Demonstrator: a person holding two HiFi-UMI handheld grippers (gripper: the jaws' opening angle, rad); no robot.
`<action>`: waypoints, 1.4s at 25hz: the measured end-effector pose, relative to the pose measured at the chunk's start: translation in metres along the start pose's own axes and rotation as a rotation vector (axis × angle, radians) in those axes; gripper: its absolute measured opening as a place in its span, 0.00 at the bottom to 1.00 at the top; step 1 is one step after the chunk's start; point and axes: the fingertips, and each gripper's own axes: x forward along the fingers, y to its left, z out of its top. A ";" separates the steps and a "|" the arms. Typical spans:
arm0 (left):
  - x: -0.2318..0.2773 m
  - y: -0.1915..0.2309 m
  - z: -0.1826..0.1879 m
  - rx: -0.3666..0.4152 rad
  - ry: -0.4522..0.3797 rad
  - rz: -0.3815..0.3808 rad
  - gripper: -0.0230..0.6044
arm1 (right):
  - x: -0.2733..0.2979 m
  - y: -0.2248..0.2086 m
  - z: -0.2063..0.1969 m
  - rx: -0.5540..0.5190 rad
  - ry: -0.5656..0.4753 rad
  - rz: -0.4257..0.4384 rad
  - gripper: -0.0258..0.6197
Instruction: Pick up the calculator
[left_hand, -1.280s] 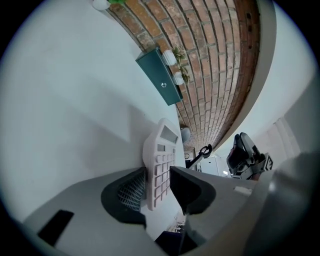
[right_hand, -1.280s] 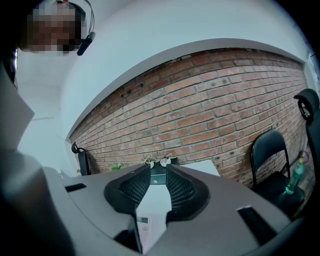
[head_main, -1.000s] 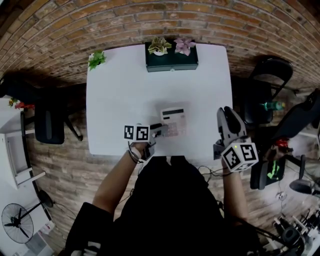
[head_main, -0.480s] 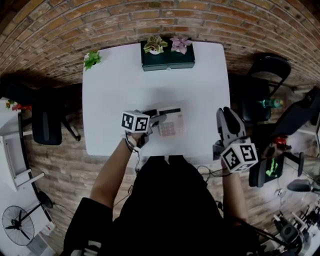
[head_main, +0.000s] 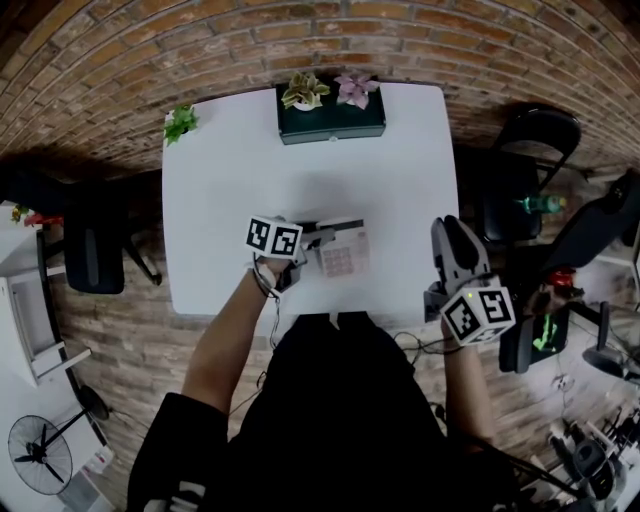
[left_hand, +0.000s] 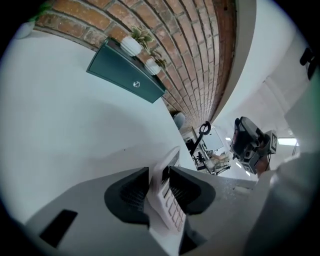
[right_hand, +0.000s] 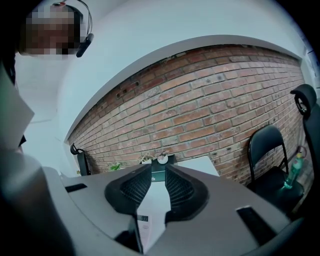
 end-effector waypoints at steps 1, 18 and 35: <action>-0.001 -0.002 0.001 -0.005 -0.014 -0.013 0.23 | 0.001 0.000 -0.001 0.001 0.001 0.002 0.18; -0.053 -0.037 0.022 -0.119 -0.308 -0.095 0.15 | 0.008 0.024 -0.001 -0.020 0.013 0.073 0.16; -0.172 -0.132 0.086 -0.080 -0.657 -0.229 0.15 | -0.003 0.051 0.034 -0.083 -0.052 0.104 0.12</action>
